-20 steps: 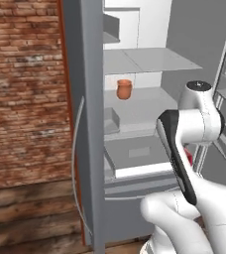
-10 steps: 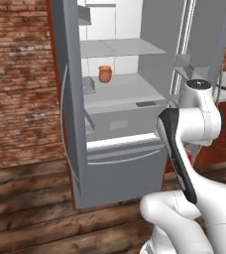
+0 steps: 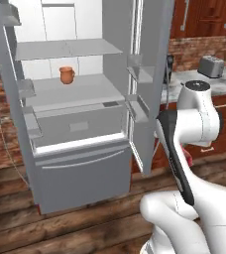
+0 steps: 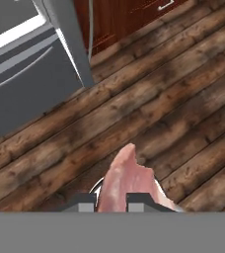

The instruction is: Take the steak from the fridge and place it on the digital scale on the counter by the fridge. Wait a few seconds for a reading, then move it to the plate on the dining counter.

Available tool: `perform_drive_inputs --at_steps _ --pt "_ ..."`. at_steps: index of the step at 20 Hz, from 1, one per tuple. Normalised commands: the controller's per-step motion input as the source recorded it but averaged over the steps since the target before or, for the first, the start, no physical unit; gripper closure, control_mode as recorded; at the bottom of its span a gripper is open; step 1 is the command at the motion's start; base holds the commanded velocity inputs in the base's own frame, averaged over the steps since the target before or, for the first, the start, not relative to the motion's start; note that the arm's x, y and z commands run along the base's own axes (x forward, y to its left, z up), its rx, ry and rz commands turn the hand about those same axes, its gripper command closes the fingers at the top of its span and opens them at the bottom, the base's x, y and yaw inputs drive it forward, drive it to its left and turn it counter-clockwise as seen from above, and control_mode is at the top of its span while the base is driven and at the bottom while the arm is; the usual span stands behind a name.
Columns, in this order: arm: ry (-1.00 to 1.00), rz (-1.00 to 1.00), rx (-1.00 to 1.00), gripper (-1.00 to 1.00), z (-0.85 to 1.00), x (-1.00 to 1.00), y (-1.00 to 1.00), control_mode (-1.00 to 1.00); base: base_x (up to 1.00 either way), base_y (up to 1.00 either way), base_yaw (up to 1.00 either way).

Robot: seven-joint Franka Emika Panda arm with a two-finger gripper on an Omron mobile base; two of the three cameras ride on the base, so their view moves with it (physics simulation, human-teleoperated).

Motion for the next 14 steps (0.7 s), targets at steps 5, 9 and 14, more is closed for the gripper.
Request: perform_drive_inputs --at_steps 5,9,14 --pt "0.0 0.0 0.0 1.0 0.0 0.0 0.0 1.0 0.04 -1.0 -0.09" --pt "0.0 0.0 0.0 1.0 0.0 0.0 0.0 1.0 0.32 -1.0 -0.01" --pt "0.0 0.0 0.0 1.0 0.0 0.0 0.0 1.0 0.69 -0.9 0.0"
